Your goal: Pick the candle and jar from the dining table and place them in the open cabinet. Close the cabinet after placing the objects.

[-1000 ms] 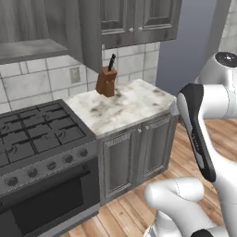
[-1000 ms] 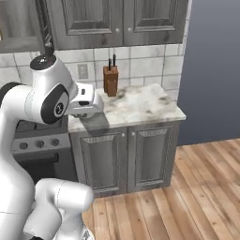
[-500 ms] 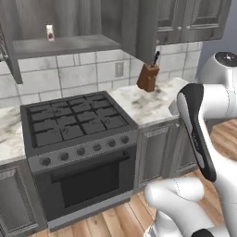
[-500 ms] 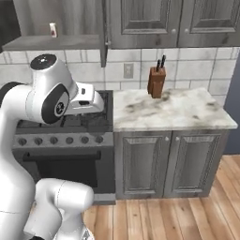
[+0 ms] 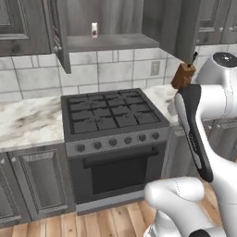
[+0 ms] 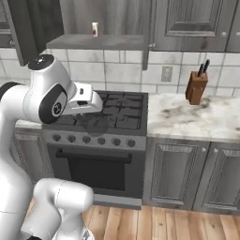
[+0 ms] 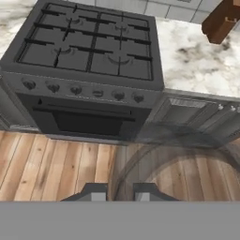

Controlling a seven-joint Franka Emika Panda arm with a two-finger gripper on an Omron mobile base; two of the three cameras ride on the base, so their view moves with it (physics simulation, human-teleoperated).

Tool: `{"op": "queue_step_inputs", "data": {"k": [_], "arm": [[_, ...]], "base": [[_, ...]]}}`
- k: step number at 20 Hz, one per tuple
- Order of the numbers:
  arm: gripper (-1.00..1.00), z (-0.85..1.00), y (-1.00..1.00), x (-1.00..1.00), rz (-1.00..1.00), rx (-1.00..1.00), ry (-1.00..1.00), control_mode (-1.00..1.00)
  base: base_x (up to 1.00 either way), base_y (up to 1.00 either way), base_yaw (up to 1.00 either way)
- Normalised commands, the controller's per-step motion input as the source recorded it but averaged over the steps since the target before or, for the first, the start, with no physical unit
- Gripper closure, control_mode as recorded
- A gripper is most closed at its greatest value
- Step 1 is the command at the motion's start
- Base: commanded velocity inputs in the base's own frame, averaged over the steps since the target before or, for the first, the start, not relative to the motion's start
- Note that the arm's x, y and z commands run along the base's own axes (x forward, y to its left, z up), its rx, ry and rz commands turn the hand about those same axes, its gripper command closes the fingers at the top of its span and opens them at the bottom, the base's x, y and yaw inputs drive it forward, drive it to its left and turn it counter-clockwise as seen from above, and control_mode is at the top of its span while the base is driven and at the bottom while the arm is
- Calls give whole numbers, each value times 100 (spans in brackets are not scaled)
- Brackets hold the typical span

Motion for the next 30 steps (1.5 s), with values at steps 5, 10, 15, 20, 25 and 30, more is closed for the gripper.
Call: {"op": "queue_step_inputs", "data": {"k": [5, 10, 15, 20, 25, 30], "arm": [[100, 0, 0, 0, 0, 0, 0, 100], [100, 0, 0, 0, 0, 0, 0, 100], [100, 0, 0, 0, 0, 0, 0, 100], [100, 0, 0, 0, 0, 0, 0, 100], [100, 0, 0, 0, 0, 0, 0, 100], [100, 0, 0, 0, 0, 0, 0, 100]], "base": [[32, 4, 34], [56, 3, 26], [52, -5, 12], [32, -25, 7], [27, -31, 3], [45, -14, 0]]}}
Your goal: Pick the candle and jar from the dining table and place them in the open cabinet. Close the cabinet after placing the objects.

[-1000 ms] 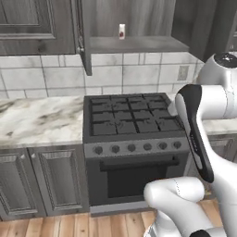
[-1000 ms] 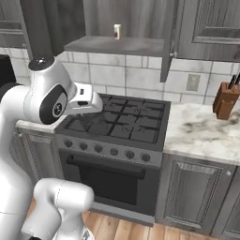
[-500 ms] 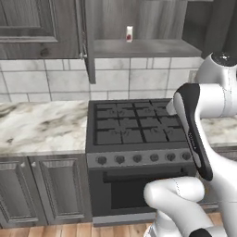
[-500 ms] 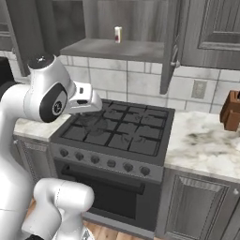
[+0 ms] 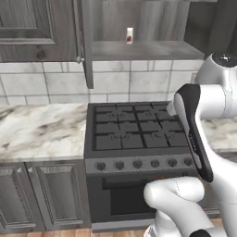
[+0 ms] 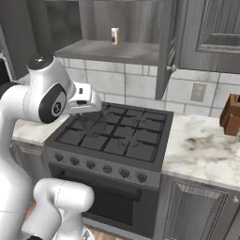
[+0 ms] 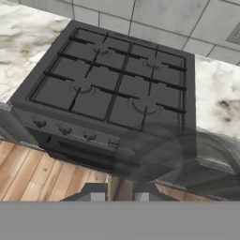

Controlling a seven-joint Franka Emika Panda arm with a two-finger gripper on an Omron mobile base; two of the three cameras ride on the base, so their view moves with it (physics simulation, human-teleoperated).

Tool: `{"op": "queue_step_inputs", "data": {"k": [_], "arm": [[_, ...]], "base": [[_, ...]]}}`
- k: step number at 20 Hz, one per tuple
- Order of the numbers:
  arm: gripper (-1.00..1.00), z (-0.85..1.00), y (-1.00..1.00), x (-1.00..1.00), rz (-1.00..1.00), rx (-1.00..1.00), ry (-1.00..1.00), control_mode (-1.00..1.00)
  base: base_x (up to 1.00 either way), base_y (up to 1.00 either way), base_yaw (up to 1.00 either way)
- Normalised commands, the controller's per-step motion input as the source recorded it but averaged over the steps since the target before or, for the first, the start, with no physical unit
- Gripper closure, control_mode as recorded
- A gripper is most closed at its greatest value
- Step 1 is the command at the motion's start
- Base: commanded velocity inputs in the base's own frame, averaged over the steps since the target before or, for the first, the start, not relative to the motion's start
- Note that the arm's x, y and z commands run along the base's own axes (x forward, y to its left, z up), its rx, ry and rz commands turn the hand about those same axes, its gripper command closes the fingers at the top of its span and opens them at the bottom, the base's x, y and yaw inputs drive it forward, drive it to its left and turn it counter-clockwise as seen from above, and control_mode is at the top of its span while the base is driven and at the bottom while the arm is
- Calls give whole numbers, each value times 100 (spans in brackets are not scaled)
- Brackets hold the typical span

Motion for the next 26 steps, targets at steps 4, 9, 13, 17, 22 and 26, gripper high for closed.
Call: {"op": "queue_step_inputs", "data": {"k": [4, 9, 13, 17, 22, 26], "arm": [[100, 0, 0, 0, 0, 0, 0, 100], [100, 0, 0, 0, 0, 0, 0, 100], [100, 0, 0, 0, 0, 0, 0, 100], [100, 0, 0, 0, 0, 0, 0, 100], [100, 0, 9, 3, 1, -1, 1, -100], [100, 24, 3, 0, 3, 0, 0, -100]], "base": [[66, 0, -1], [26, 0, -1], [26, 0, 0], [14, 0, 0], [1, 1, 0], [0, 0, 0]]}}
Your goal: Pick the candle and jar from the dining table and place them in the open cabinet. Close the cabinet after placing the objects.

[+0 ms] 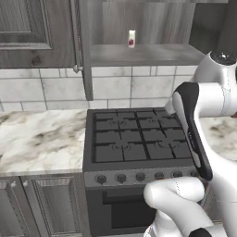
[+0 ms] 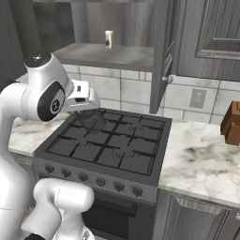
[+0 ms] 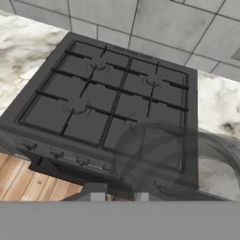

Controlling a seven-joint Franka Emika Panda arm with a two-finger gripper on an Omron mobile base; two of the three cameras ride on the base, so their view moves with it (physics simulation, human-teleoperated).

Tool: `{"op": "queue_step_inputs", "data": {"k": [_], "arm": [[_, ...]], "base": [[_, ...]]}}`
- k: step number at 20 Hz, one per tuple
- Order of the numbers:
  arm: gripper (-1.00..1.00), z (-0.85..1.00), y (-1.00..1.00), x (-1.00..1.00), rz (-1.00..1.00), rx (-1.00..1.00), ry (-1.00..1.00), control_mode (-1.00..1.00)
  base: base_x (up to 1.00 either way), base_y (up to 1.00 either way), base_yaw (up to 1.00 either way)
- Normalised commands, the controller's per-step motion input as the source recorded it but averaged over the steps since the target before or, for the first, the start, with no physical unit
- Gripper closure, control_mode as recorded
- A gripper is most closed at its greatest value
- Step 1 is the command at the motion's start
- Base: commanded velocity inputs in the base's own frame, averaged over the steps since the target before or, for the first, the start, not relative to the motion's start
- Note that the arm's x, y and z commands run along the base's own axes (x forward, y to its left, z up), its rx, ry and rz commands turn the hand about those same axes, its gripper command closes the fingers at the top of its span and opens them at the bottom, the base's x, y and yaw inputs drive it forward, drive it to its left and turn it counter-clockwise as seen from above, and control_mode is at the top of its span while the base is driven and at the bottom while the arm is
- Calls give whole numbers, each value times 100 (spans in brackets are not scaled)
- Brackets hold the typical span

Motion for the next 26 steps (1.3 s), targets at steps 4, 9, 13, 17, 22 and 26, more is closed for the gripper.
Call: {"op": "queue_step_inputs", "data": {"k": [4, 9, 13, 17, 22, 26], "arm": [[100, 64, -1, 0, 0, -2, 0, -100], [100, 59, -6, 0, 0, -3, 0, -100], [100, 32, -32, 15, 0, -6, 1, -100], [100, 17, -20, 39, 0, -5, 0, -100], [100, 6, -4, 54, 0, -5, -4, -100], [100, 1, -1, 51, 0, -6, -11, -100]], "base": [[0, 0, 0], [0, 0, 0], [0, 0, 0], [0, 0, 0], [0, 0, 0], [0, 0, 0]]}}
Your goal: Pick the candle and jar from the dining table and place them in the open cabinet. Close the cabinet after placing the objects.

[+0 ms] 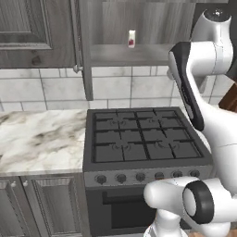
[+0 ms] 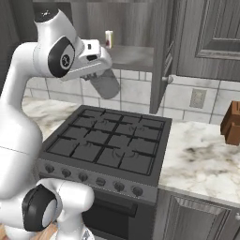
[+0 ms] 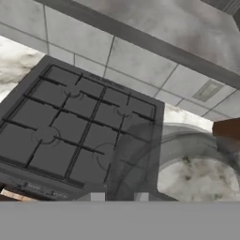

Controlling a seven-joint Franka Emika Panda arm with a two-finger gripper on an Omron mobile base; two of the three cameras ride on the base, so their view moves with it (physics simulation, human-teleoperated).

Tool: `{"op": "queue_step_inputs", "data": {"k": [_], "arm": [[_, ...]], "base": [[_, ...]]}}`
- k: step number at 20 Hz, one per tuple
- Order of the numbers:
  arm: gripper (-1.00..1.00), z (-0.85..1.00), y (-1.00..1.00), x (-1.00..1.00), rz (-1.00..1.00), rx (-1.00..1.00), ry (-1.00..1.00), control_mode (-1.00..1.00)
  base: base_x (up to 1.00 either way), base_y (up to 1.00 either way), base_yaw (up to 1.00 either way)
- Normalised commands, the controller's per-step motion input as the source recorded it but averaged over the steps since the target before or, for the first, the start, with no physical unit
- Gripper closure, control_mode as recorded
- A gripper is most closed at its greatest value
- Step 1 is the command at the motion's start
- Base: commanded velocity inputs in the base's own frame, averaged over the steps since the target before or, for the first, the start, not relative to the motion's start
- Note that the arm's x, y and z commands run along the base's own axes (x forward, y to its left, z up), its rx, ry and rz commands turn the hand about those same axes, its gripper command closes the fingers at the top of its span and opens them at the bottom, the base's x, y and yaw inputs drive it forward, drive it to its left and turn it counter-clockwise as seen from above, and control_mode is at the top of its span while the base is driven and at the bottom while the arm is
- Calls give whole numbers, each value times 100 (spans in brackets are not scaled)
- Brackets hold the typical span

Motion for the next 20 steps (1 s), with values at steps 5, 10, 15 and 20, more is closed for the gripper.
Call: {"op": "queue_step_inputs", "data": {"k": [5, 10, 15, 20], "arm": [[100, 0, -7, 35, 0, -10, -16, -100], [100, 1, -16, 20, 0, -12, -18, -100], [100, 24, -20, 16, 0, -3, -7, -100], [100, 39, -20, 40, 0, 0, 0, -100]], "base": [[0, 0, 0], [0, 0, 0], [0, 0, 0], [0, 0, 0]]}}
